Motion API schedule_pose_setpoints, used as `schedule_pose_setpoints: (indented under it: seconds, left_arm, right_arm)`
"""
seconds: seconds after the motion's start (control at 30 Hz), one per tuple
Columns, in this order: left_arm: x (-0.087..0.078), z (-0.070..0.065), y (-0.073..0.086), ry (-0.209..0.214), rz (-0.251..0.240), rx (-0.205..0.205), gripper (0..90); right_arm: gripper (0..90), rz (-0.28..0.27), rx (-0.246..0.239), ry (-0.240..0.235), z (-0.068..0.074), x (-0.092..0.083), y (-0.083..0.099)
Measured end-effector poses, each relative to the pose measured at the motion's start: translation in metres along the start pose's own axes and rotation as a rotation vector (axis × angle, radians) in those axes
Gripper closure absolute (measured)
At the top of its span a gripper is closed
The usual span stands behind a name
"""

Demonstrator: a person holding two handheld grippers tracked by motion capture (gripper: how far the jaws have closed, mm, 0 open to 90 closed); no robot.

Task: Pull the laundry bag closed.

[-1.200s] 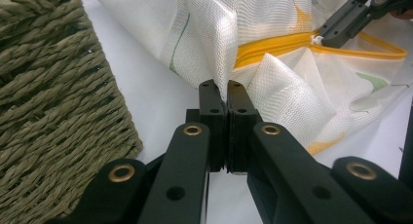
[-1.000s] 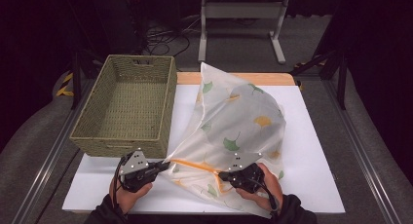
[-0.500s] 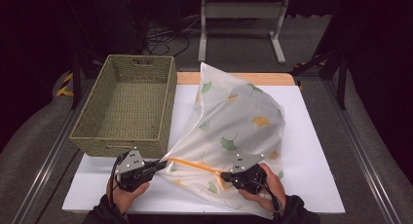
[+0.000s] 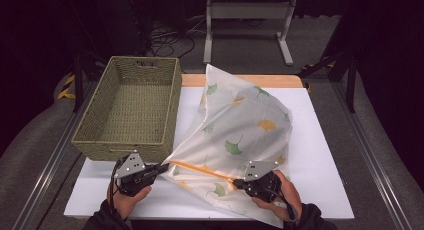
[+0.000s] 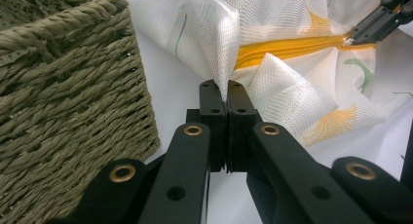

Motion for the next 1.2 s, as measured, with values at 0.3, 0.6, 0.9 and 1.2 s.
schedule_pose_setpoints:
  seconds: [0.3,0.6,0.9,1.2]
  left_arm:
    - [-0.005,0.003,0.004,-0.016,0.001,-0.019,88.3]
    - [-0.01,0.008,0.01,-0.04,0.009,-0.036,88.4]
    - [-0.018,0.02,0.02,-0.081,0.026,-0.055,88.4]
    - [-0.029,0.031,0.028,-0.144,0.028,-0.067,88.5]
  right_arm:
    - [90.0,0.01,0.003,0.006,-0.001,-0.015,0.014]
    - [90.0,0.026,0.035,0.017,-0.004,-0.031,0.034]
    - [90.0,0.023,0.07,0.016,-0.009,-0.044,0.049]
    - [90.0,0.039,0.066,-0.017,-0.002,-0.052,0.061]
Point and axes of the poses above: each handheld gripper's, and its own axes: x roughly forward along the jaws, y roughly out of its underside, z roughly to its left, the point moved 6 cm from there along x, roughly forward along the jaws, and after that the axes turned 3 degrees about x, right-handed, at the moved point
